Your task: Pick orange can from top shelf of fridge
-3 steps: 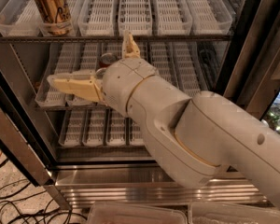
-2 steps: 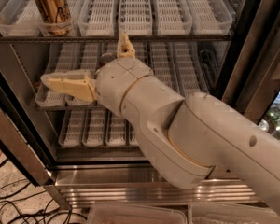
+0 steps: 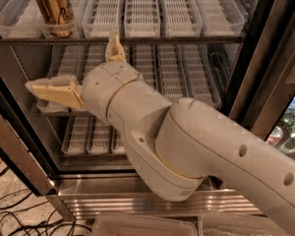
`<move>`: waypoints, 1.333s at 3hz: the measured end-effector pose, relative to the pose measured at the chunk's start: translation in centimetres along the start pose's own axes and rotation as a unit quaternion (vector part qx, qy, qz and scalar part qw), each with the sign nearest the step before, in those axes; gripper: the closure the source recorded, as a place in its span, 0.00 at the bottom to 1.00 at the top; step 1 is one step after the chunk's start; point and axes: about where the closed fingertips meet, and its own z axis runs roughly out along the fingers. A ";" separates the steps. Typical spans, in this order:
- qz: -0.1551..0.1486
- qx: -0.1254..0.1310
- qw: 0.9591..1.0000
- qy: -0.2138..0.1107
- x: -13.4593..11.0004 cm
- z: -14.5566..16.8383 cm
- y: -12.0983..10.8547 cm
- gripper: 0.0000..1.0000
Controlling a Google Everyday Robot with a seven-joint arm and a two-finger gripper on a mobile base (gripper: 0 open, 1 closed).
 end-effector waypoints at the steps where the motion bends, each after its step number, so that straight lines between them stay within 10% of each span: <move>1: -0.004 -0.002 1.000 0.008 -0.1 0.6 0.2 0.00; 3: -0.004 -0.010 1.000 0.004 -1.1 1.2 -1.6 0.00; 4: -0.004 -0.010 1.000 0.004 -1.1 1.2 -1.6 0.19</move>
Offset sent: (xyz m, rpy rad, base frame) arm 0.0148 -0.0096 0.0133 -0.0342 0.0240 0.0162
